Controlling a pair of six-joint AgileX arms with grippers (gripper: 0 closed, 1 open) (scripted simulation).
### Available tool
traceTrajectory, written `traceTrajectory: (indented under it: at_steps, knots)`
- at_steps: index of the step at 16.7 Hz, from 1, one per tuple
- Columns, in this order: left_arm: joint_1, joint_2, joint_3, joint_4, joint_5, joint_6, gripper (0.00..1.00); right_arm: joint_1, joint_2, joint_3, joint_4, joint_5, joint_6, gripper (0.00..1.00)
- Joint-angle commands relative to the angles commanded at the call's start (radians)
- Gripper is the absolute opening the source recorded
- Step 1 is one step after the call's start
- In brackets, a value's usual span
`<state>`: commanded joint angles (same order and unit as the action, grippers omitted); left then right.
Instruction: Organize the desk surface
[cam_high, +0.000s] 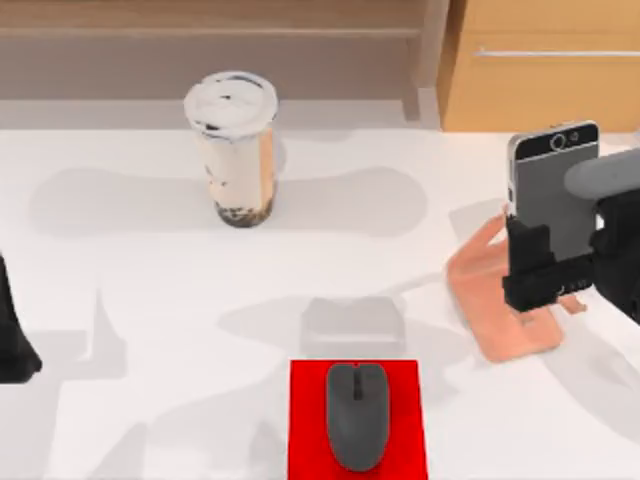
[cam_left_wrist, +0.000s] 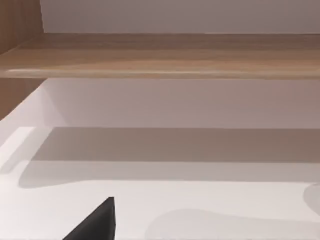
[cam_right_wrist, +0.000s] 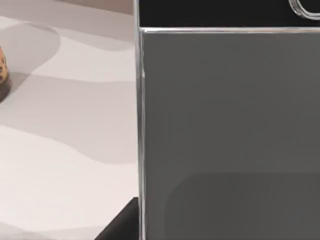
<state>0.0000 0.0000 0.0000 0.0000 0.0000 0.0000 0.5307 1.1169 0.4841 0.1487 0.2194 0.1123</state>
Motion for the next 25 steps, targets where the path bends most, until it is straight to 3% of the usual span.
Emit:
traceTrajectory:
  at_steps: [7,17,25]
  knots:
    - [0.000,0.000,0.000,0.000,0.000,0.000,1.00,0.000,0.000,0.000,0.000,0.000,0.000,0.98]
    - [0.000,0.000,0.000,0.000,0.000,0.000,1.00,0.003,-0.004,-0.002,-0.003,0.002,0.001,1.00]
    - [0.000,0.000,0.000,0.000,0.000,0.000,1.00,0.089,-0.140,-0.059,-0.091,0.077,0.041,1.00]
